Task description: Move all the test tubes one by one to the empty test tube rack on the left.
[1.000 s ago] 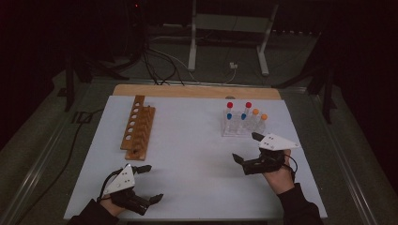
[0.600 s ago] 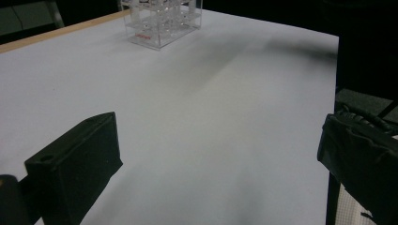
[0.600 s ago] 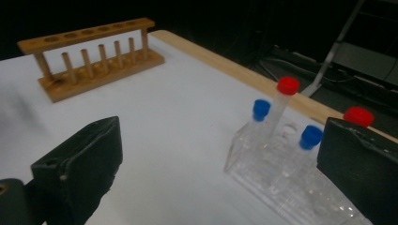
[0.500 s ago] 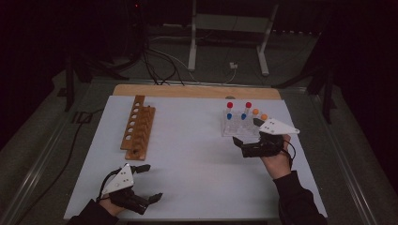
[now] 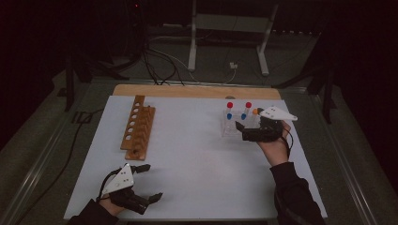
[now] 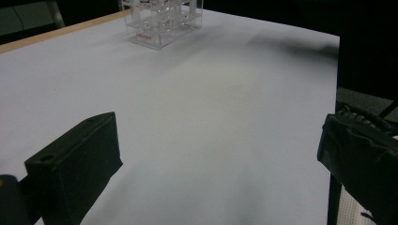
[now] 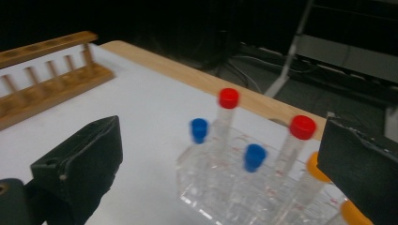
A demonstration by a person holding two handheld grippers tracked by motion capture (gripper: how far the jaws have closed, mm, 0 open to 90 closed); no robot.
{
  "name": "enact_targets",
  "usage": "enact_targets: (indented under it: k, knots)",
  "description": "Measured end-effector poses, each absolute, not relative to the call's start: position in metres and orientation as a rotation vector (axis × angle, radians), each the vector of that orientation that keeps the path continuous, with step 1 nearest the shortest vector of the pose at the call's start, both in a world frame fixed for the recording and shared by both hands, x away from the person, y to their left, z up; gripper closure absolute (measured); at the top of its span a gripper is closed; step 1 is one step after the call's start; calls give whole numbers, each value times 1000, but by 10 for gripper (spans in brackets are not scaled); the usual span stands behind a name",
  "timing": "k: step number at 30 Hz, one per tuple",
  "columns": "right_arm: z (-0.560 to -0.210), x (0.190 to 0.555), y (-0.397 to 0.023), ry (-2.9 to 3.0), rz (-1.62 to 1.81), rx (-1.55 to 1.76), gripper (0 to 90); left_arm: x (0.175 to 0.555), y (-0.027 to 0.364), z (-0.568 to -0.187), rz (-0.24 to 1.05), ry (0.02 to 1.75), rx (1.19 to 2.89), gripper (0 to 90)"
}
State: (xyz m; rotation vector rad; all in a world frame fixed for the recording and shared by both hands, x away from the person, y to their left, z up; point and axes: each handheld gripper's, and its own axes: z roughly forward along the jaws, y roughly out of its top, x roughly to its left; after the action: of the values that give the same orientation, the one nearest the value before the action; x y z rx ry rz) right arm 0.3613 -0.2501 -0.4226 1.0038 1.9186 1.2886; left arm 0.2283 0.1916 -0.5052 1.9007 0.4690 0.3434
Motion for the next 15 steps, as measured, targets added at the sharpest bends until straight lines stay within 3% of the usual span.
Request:
enact_targets:
  k: [2,3,15]
  knots:
    - [-424,365,-251,1916,1286,1022,4,228,192,-505,342,470,1898,5]
    - [-429,370,-253,1900,1271,1053,60,228,192,-505,343,471,1899,5]
    - [-457,385,-257,1886,1222,1151,221,228,192,-505,343,467,1903,5]
